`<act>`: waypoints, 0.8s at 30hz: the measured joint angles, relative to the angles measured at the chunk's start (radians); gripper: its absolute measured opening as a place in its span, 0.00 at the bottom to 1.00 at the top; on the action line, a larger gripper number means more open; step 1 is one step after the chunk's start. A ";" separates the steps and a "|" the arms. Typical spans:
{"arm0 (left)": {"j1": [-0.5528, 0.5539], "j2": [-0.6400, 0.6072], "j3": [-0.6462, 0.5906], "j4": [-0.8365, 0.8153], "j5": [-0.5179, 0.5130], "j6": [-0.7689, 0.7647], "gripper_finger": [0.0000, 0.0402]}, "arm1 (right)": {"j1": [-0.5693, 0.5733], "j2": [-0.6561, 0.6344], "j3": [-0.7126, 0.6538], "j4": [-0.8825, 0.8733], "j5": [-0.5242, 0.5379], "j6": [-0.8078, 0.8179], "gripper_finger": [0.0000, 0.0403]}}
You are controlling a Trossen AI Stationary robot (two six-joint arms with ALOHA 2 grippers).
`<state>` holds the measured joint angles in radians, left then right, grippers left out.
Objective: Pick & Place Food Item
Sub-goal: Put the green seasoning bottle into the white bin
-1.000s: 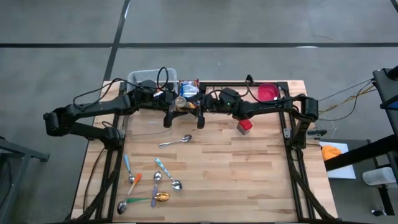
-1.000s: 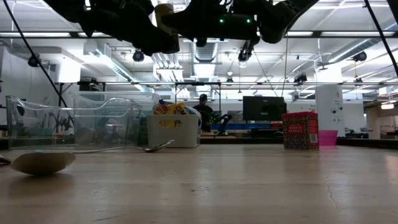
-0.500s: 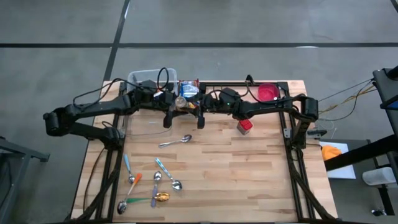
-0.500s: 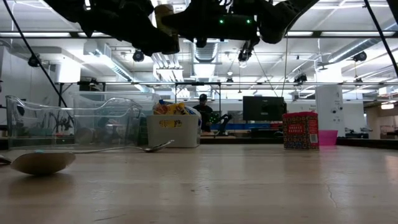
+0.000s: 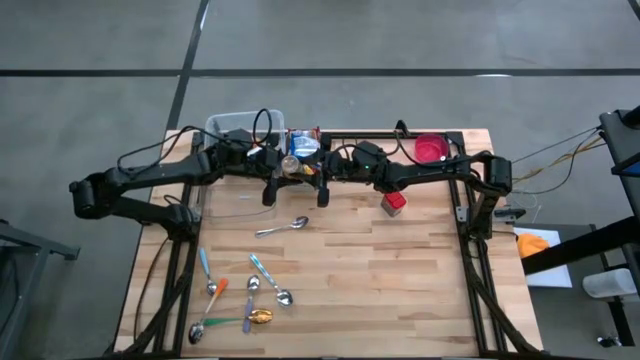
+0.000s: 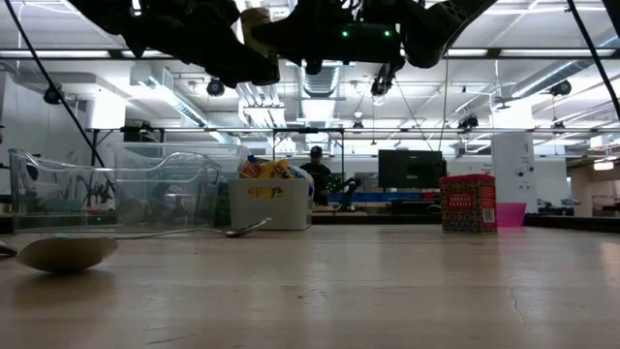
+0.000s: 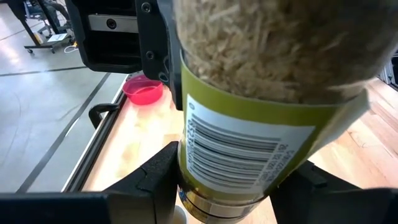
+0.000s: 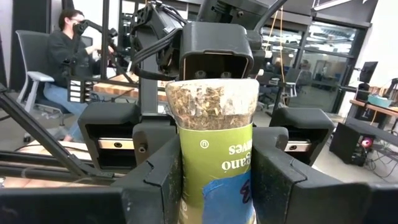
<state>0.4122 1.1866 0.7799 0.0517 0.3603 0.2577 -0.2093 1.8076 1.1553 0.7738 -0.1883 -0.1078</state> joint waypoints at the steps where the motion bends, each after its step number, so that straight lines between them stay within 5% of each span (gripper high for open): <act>1: 0.000 0.000 0.000 0.000 0.000 0.000 0.46 | 0.000 0.000 0.000 0.000 0.000 0.000 0.34; 7: 0.000 0.000 0.000 -0.004 0.000 0.000 0.52 | 0.000 0.000 0.000 -0.001 0.000 -0.001 0.34; 18: 0.000 0.000 0.000 -0.005 0.000 -0.001 0.46 | 0.000 -0.001 0.000 -0.008 0.000 0.000 0.34; 24: 0.000 0.000 0.000 -0.009 0.000 -0.030 0.56 | 0.000 -0.001 0.000 -0.007 0.001 0.001 0.34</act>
<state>0.4122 1.1866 0.7799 0.0425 0.3599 0.2272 -0.2092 1.8065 1.1553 0.7668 -0.1873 -0.1066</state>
